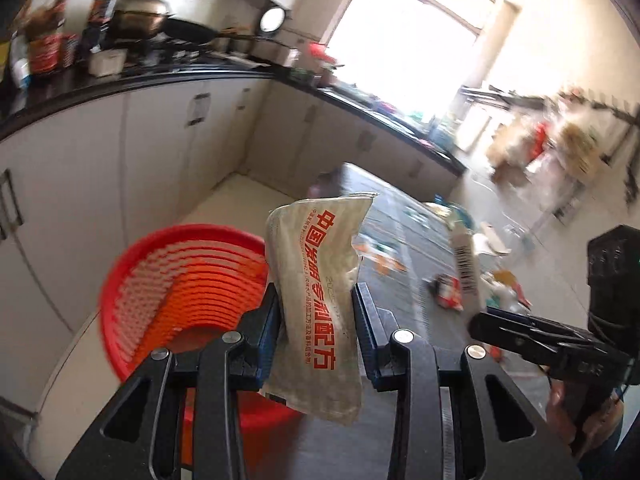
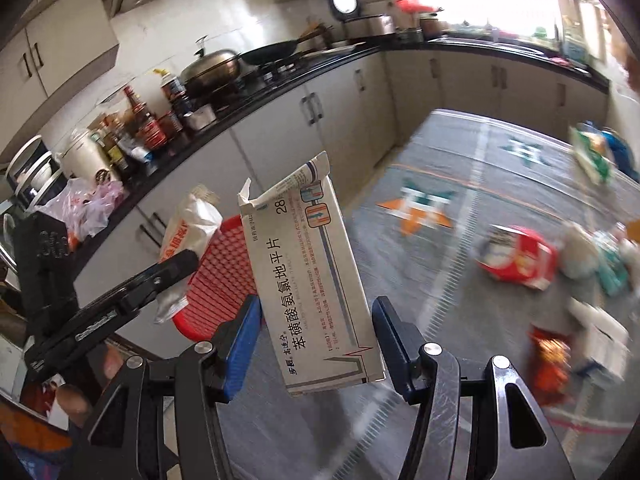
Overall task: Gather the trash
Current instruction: 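Carry both items to the red basket and open both tools to drop them, then grasp the orange box with the right tool while the left tool grasps the brown wrapper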
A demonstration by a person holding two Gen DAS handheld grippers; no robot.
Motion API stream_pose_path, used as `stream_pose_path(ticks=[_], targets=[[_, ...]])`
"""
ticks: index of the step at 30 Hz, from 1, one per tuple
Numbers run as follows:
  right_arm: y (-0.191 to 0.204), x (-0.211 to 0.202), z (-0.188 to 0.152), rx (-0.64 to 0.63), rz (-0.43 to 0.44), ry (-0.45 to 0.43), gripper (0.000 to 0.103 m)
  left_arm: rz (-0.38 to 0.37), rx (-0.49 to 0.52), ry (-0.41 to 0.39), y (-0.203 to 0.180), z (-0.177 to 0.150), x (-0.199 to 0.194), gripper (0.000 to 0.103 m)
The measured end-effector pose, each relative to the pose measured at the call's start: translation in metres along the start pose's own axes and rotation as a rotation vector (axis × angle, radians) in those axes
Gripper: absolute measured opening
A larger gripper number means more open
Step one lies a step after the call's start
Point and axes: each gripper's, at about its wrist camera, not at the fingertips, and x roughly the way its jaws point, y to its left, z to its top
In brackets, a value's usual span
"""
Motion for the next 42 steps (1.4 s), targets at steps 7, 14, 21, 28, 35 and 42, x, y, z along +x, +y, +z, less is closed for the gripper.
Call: stream_pose_path(ticks=[7,14,21,28,35,42], targets=[[0.038,0.073,0.023,-0.021,0.08,0.109,0.062,0.075,-0.102,0.044,0.058,-0.001,0.02,0.035],[0.057,0.126,0.027,-0.022,0.088,0.176,0.062,0.107,-0.134,0.092,0.079,-0.015,0.037,0.035],[0.049,0.138,0.033,0.024,0.123,0.178,0.073,0.116,-0.146,0.091,0.076,-0.015,0.037,0.043],[0.044,0.078,0.026,0.009,0.138,0.064,0.073,0.112,-0.128,0.033,0.056,-0.02,0.009,0.053],[-0.005,0.009,-0.018,0.103,0.104,0.0,0.073,0.07,-0.082,0.001,0.008,-0.033,-0.011,0.058],[-0.067,-0.055,-0.08,0.205,0.077,-0.03,0.073,0.004,0.02,0.041,-0.078,-0.064,-0.01,0.058]])
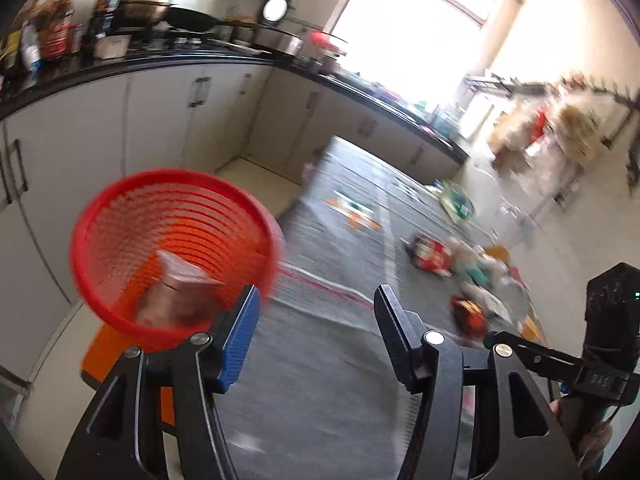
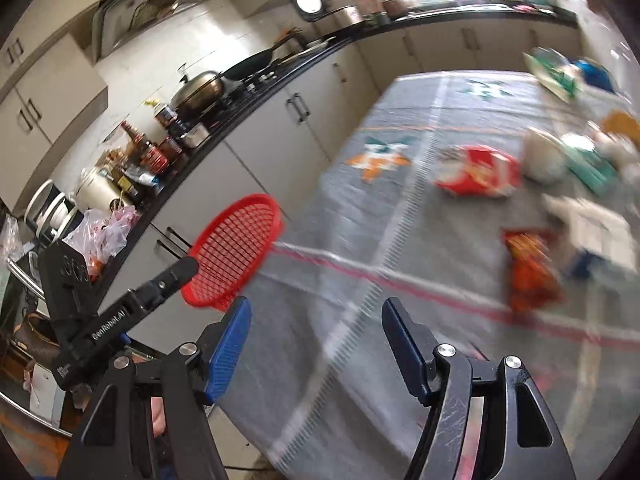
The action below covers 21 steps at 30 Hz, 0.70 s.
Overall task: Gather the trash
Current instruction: 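Grasp the orange box with the right tool while the left tool grasps the brown wrapper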
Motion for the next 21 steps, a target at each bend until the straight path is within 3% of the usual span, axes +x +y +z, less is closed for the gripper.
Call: stream_pose_path(ticks=[7,9,13,18,21], targets=[[-0.06,-0.066,-0.039,0.071,0.002,-0.079,0.073,-0.04,0.172,0.084,-0.098,-0.031,0.005,0.062],[-0.08,-0.086,-0.046,0.088,-0.016,-0.109,0.073,-0.049,0.205,0.105,-0.118,-0.036,0.006,0.069],[-0.133,-0.133,-0.041,0.117,-0.149,-0.16,0.073,-0.04,0.303,0.153,-0.16,-0.046,0.019,0.071],[-0.218,-0.171,0.0,0.181,-0.403,-0.171,0.075,-0.068,0.346,0.244,-0.192,-0.046,0.062,0.074],[-0.263,-0.172,0.019,0.244,-0.456,-0.138,0.075,-0.074,0.331,0.305,-0.201,-0.046,0.089,0.074]])
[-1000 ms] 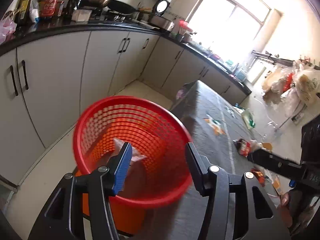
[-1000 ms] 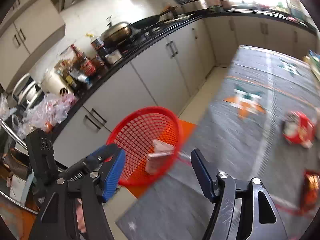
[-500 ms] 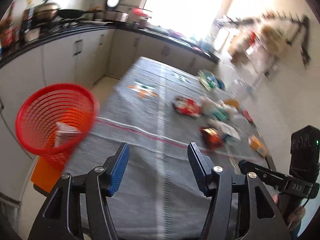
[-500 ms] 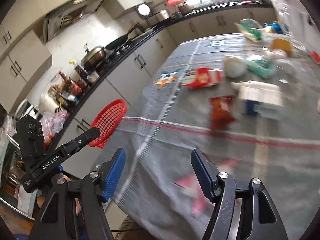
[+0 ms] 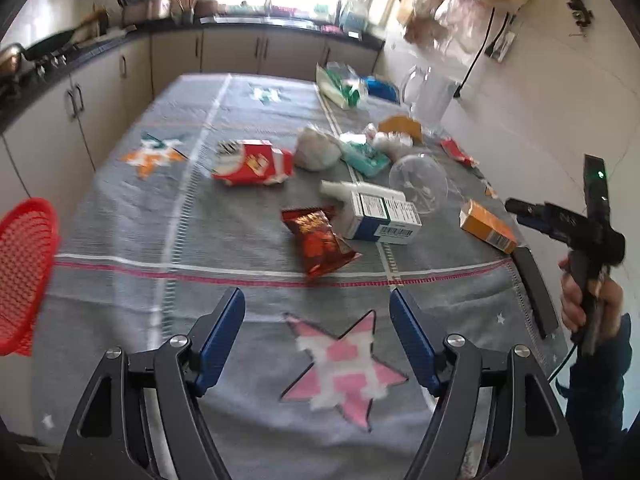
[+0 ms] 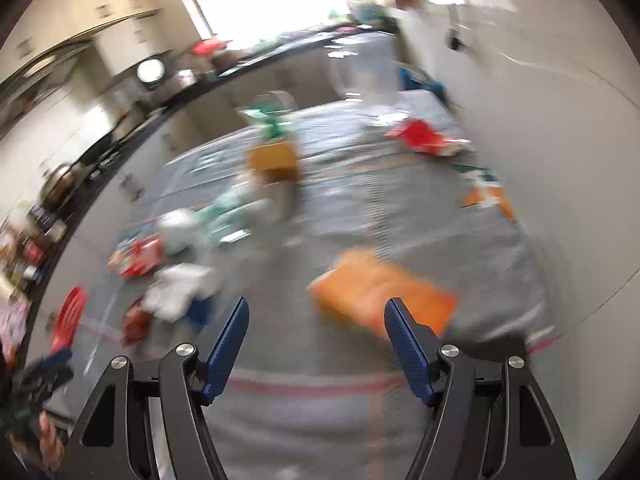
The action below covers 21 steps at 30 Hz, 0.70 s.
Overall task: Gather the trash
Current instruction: 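Grasp the orange box with the right tool while the left tool grasps the brown wrapper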
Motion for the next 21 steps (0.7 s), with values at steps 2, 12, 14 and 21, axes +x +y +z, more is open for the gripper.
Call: stream_pose_path(ticks=[2,12,14,21], targets=[[-0.018,0.016,0.01,0.013,-0.017,0.035,0.075,-0.002,-0.017,0.03,-0.001,0.004,0.012,0.074],[-0.057,0.056,0.014,0.071,0.075,0.166,0.077,0.028,-0.029,0.075,0.012,0.011,0.033,0.074],[-0.036,0.051,0.003,0.007,0.112,0.183,0.077,0.034,-0.04,0.08,0.016,0.016,0.039,0.074],[0.041,0.047,-0.043,-0.273,-0.019,0.219,0.077,0.051,-0.053,0.123,0.019,0.038,0.067,0.079]])
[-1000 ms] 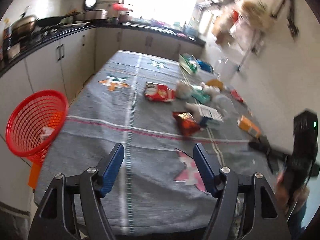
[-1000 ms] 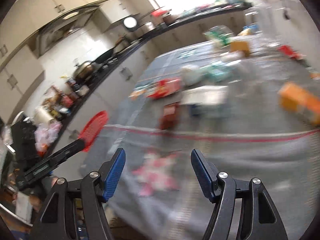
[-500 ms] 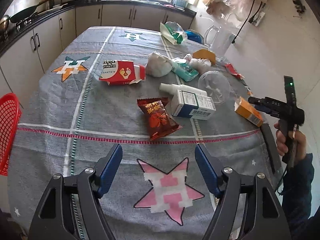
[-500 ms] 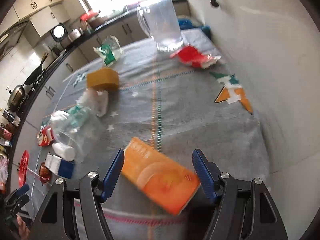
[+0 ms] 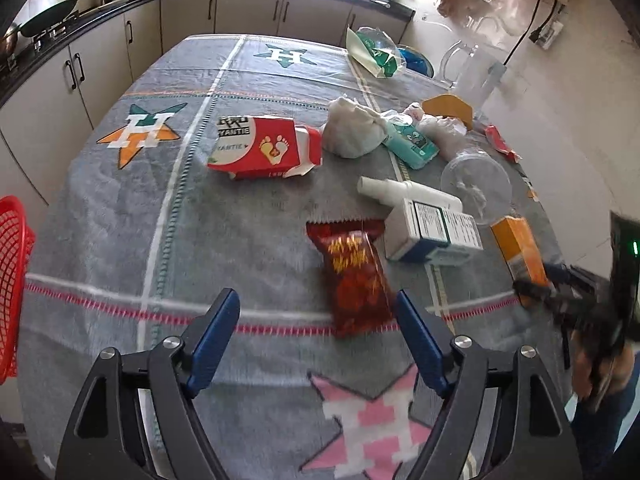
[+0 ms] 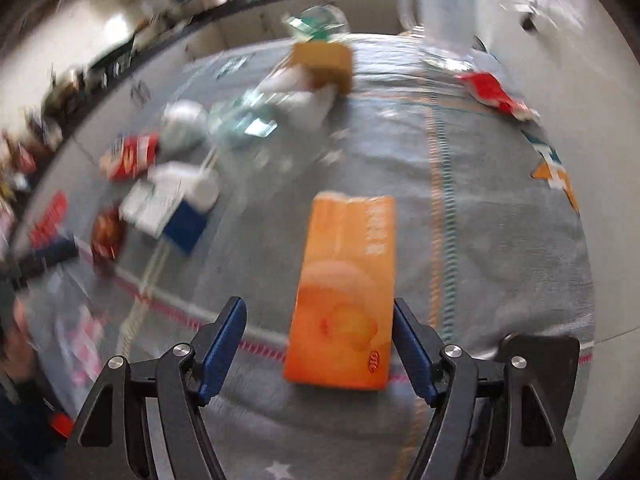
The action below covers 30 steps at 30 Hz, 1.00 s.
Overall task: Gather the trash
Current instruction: 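Grasp the orange box with the right tool while the left tool grasps the brown wrapper, then carry both items to the red basket and open both tools over it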
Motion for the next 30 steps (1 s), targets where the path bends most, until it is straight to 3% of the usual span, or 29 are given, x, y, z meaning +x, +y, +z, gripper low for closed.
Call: stream_pose_path(ticks=[2,4,7,10,11,14,20,26,30], targets=[[0.009,0.004,-0.006,-0.026,-0.065,0.003,0.072,0.004,0.012,0.015,-0.005,0.004,0.01,0.079],[0.014,0.004,-0.01,-0.031,-0.117,-0.008,0.053,0.016,0.019,0.029,-0.01,0.006,0.021,0.079],[0.011,-0.004,-0.015,0.023,-0.073,-0.018,0.052,0.018,0.01,0.029,-0.013,0.007,0.032,0.078],[0.01,-0.013,-0.023,0.061,-0.028,-0.046,0.051,0.039,0.042,-0.008,-0.019,0.005,0.032,0.047],[0.011,-0.019,-0.028,0.075,-0.008,-0.062,0.051,0.018,0.039,-0.014,-0.019,0.004,0.03,0.031],[0.022,-0.032,-0.037,0.111,0.081,-0.122,0.051,-0.012,0.025,-0.031,-0.015,-0.004,0.025,0.03],[0.059,-0.045,-0.051,0.127,0.17,-0.212,0.051,-0.04,0.018,-0.091,-0.002,-0.031,-0.004,0.03],[0.1,-0.048,-0.054,0.078,0.222,-0.245,0.051,-0.013,0.021,-0.208,0.011,-0.056,-0.051,0.03],[0.127,-0.041,-0.056,0.032,0.245,-0.234,0.051,-0.008,0.021,-0.238,0.018,-0.068,-0.069,0.03]])
